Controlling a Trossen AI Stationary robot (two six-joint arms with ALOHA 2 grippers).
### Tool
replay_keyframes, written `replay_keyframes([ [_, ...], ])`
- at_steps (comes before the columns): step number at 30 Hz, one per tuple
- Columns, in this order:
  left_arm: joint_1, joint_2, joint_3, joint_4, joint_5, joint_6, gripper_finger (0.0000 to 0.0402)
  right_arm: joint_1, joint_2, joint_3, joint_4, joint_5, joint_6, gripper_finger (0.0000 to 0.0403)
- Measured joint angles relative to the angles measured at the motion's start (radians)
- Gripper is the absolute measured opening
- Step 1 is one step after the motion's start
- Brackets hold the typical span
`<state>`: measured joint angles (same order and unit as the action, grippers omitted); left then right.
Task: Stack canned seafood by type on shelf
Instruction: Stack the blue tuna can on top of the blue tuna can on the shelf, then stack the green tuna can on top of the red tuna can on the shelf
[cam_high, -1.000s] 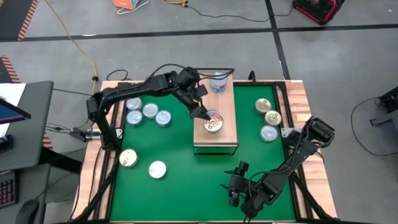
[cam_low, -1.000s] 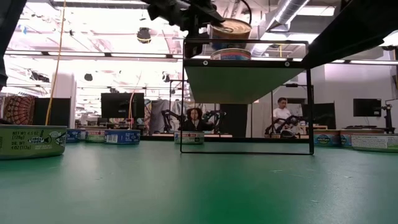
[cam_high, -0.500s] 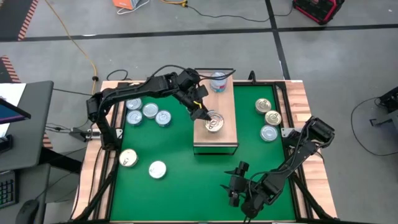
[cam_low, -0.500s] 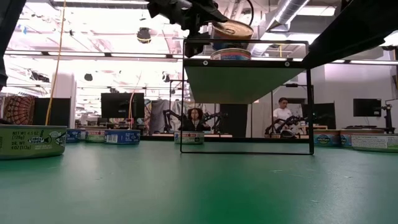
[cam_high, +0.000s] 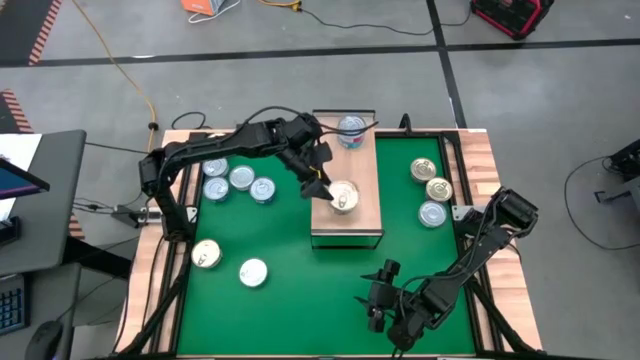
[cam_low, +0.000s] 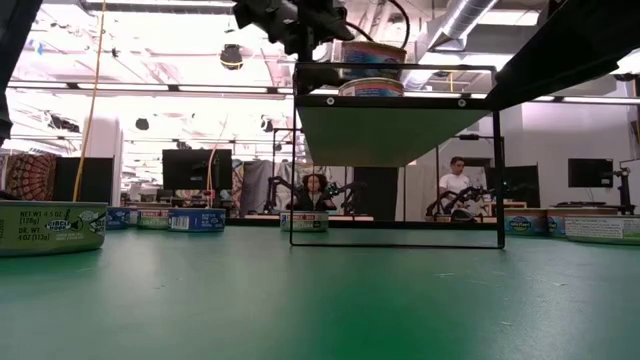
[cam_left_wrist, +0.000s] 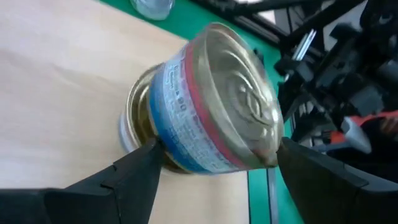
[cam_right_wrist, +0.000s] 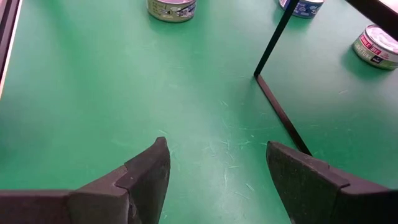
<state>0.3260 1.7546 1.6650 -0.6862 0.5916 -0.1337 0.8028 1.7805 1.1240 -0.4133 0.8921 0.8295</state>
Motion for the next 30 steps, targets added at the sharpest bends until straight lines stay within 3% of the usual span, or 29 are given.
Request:
replay_keyframes([
  [9,0.003,-0.003,0.060,-0.024,-0.066,0.144,0.0306,0.000,0.000,0.000,0.000,0.000,0.001,0.0292],
  [16,-0.079,-0.096,0.107,-0.068,-0.394,0.336,0.0295,0.039,0.000,0.000,-0.040,0.040,0.051,0.0292],
  [20,-0.192,-0.187,-0.018,-0.081,-0.527,0.365,0.0277,0.072,0.000,0.000,-0.124,0.081,0.147,0.0292],
  [24,-0.309,-0.310,-0.204,-0.080,-0.658,0.273,0.0262,0.094,0.000,0.000,-0.152,0.112,0.197,0.0292],
  [30,-0.537,-0.472,-0.452,-0.096,-0.705,0.019,0.0254,0.027,0.006,0.000,0.063,0.073,-0.007,0.0292],
])
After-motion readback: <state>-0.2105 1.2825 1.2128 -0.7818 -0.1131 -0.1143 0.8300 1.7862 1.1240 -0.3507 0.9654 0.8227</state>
